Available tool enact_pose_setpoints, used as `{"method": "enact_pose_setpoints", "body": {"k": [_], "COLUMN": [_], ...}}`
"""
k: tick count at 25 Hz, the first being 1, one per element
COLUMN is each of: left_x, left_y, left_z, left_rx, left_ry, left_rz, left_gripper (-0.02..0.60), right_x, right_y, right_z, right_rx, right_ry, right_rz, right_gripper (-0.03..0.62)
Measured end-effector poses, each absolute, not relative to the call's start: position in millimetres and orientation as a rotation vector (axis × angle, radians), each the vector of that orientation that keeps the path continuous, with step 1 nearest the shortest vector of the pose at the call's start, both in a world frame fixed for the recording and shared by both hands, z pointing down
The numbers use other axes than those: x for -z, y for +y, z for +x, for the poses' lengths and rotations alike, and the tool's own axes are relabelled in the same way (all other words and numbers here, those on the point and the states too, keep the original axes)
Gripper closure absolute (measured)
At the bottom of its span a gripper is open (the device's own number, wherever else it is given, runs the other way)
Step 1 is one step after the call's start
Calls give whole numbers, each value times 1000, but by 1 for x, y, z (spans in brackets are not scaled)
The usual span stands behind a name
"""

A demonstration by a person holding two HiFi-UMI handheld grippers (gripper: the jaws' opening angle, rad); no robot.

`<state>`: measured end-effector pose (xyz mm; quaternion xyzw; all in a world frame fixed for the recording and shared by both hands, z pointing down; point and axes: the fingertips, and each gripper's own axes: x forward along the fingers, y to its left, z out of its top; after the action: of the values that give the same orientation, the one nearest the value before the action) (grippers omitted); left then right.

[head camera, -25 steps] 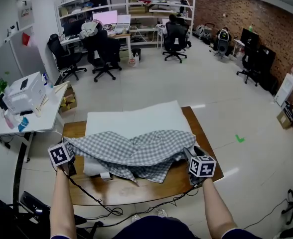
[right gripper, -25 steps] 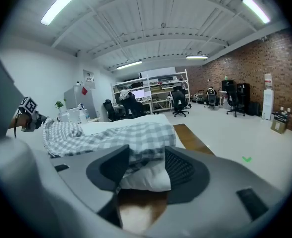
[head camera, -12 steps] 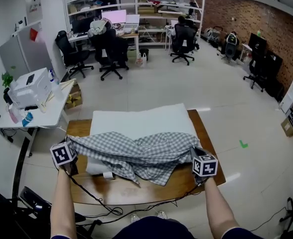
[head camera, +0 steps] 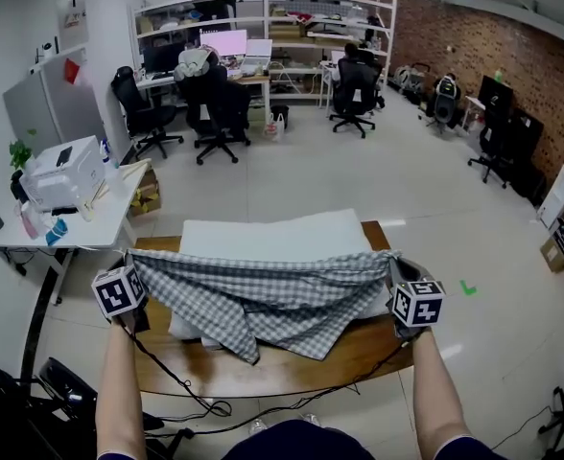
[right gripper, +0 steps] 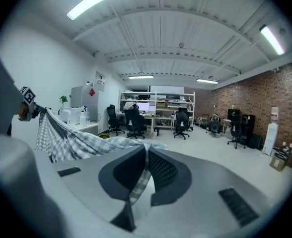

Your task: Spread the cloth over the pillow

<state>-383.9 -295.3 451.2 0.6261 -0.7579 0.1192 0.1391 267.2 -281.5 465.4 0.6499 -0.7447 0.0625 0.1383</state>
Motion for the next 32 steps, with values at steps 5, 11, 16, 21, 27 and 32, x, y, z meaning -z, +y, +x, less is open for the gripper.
{"method": "enact_pose_setpoints", "body": {"k": [5,11,16,21,27,32], "left_x": [-405,-358,-321,-285,-248,-218], "left_y": [-297,-297,-301,-306,-312,-315], "left_z": [-379,-376,-371,-367,-360,-354], "left_rx": [-258,-170,-137,-106,-71,-40], "left_ry": [-2234,-2258,-2281,-2296,-2317,-2350], "left_rz": [1885,1953,2003,2046,2091,2136], "left_gripper": [565,565,565,565,565,565], "right_x": [-422,-376,-333,-287,-237,-208], "right_y": [-292,-301,-309,-316,-325,-331], "right_z": [273,277,283,289,295,301], "right_rx": [-84,15,96,202,296,344], "right_ry": [-2166,-2175,-2184,-2180,-2173,-2165], "right_rz": [1905,1917,1955,1972,2009,2047], "right_gripper": [560,560,560,560,560,560]}}
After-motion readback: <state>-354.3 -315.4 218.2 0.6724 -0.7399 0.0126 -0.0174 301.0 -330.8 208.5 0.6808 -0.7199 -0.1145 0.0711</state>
